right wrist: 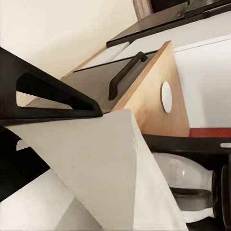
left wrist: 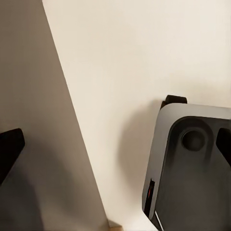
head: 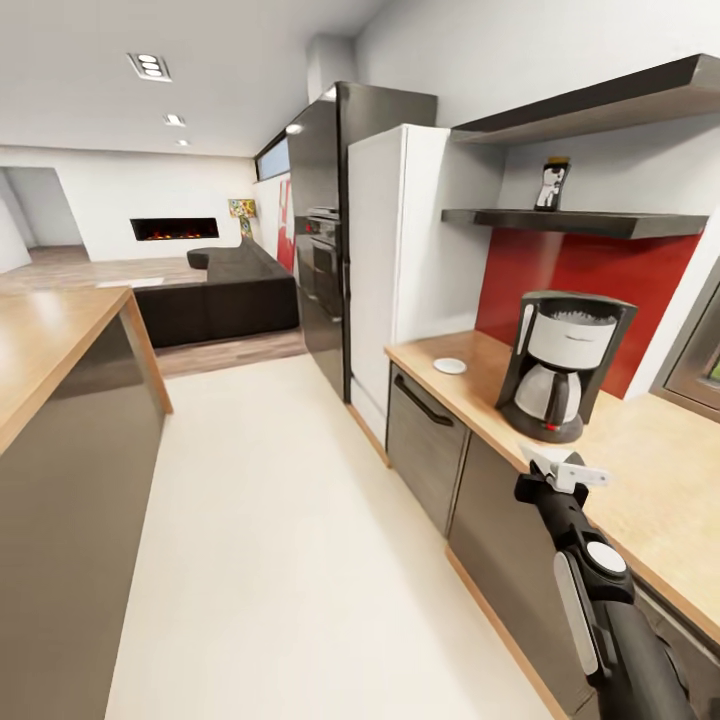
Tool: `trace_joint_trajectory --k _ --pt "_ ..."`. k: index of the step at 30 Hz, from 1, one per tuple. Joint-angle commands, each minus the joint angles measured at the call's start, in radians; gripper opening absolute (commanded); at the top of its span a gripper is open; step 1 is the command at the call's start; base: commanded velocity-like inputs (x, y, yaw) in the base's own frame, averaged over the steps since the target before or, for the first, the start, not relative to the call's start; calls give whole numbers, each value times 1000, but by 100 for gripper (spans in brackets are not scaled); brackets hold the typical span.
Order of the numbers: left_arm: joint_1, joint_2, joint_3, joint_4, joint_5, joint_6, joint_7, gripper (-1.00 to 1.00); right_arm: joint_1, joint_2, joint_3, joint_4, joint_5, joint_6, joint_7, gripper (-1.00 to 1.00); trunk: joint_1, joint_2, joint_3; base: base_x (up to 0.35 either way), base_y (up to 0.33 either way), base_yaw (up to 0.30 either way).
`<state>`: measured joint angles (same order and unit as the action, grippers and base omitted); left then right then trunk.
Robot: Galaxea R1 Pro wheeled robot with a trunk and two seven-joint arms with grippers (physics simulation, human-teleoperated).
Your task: Set up a coffee station on the kitchen countertop: keep the coffee maker on the countertop, move the bottle of coffee from the kitchen shelf to the counter next to the coffee maker, place a paper coffee filter on top of the coffee maker, put the saucer next to the coffee maker with the coffee cup on the saucer, and place the electric kettle next to the coffee maker.
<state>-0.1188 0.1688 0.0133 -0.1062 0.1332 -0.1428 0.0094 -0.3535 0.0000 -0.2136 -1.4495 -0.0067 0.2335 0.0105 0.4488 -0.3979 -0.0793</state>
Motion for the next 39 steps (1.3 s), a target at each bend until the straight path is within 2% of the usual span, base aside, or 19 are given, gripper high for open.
trace_joint_trajectory --k 1,14,27,29,32,34,35,39 --pt "-1 0 1 1 6 -3 0 100 -1 0 0 -2 -1 6 -6 -100 1 -2 -2 318 107 -31" --pt "-1 1 1 0 6 -3 0 100 -1 0 0 0 -1 6 -6 -100 1 -2 -2 317 143 -230" --pt "-1 0 1 0 8 -3 0 100 -1 0 0 0 -1 6 -4 -100 1 -2 -2 301 209 -24" --pt "-1 0 1 1 7 -3 0 100 1 0 0 2 -1 6 50 -100 1 -2 -2 282 234 0" --pt "-1 0 1 0 7 -3 0 100 9 -1 -1 6 5 7 282 -100 1 -2 -2 281 235 0" --pt "-1 0 1 0 7 -3 0 100 10 -1 -2 11 7 8 382 -100 1 -2 -2 281 235 0" --pt "-1 0 1 0 7 -3 0 100 11 -2 -2 14 8 7 417 -100 1 -2 -2 281 235 0" --pt "0 0 1 1 7 -3 0 100 11 -2 -3 18 8 6 449 -100 1 -2 -2 281 235 0"
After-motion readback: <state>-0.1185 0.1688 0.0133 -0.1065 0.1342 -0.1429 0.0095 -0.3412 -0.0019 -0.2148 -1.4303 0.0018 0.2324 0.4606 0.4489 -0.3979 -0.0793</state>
